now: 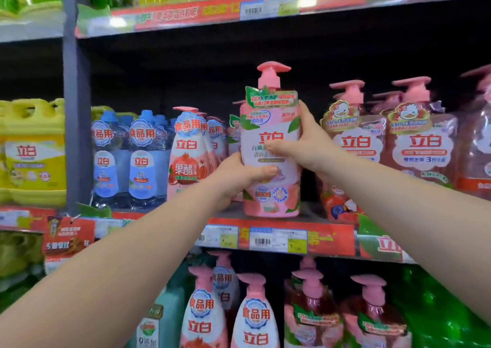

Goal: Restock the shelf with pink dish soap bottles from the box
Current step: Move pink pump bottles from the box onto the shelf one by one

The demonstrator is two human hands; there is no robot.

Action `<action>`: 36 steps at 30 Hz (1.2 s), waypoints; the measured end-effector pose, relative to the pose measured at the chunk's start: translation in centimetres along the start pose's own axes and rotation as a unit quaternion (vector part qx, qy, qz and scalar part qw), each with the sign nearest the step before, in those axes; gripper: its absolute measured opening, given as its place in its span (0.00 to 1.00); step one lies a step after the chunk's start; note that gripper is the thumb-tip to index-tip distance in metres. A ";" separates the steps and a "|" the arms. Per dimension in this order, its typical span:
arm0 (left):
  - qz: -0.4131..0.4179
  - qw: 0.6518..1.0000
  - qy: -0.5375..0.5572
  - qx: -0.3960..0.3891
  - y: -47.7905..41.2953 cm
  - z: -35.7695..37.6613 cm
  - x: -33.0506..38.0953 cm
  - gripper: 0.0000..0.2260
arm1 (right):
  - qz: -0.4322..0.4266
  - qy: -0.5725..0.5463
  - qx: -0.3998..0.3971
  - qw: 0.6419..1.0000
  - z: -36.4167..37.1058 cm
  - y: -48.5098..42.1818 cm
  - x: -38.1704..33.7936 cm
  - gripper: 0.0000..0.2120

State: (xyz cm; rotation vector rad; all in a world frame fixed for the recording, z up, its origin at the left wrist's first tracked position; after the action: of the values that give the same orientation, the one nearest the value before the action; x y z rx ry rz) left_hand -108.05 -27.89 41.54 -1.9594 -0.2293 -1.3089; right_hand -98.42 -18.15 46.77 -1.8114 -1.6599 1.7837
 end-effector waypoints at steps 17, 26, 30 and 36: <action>0.140 0.970 -0.189 0.055 -3.9 -1.1 -0.3 0.42 | 0.102 0.100 0.086 0.986 0.9 -2.0 3.5 0.60; 0.285 0.706 -0.606 0.231 -3.1 -8.0 3.8 0.29 | 0.072 0.161 0.110 0.978 1.1 -1.4 3.8 0.55; 0.232 0.688 -0.653 0.214 -3.8 -9.8 2.1 0.29 | 0.102 0.147 0.121 0.976 0.7 -2.4 5.3 0.56; 0.279 0.686 -0.642 0.199 -3.7 -9.9 1.6 0.21 | 0.133 0.172 0.172 0.961 0.4 -3.7 7.3 0.58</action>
State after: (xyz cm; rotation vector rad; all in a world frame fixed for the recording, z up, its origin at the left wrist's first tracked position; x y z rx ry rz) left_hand -116.37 -32.39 46.56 -1.9484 -0.4633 0.6387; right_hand -102.97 -11.71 44.55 -2.0958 -0.9540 1.5981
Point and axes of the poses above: each hand's wrist, its own y-axis away from the middle knuckle, its own z-axis out of the palm, x = y × z, the point moved 6 cm from there along -y, towards the middle knuckle, and after that the axes turned 3 degrees about x, right-handed, at the moved point
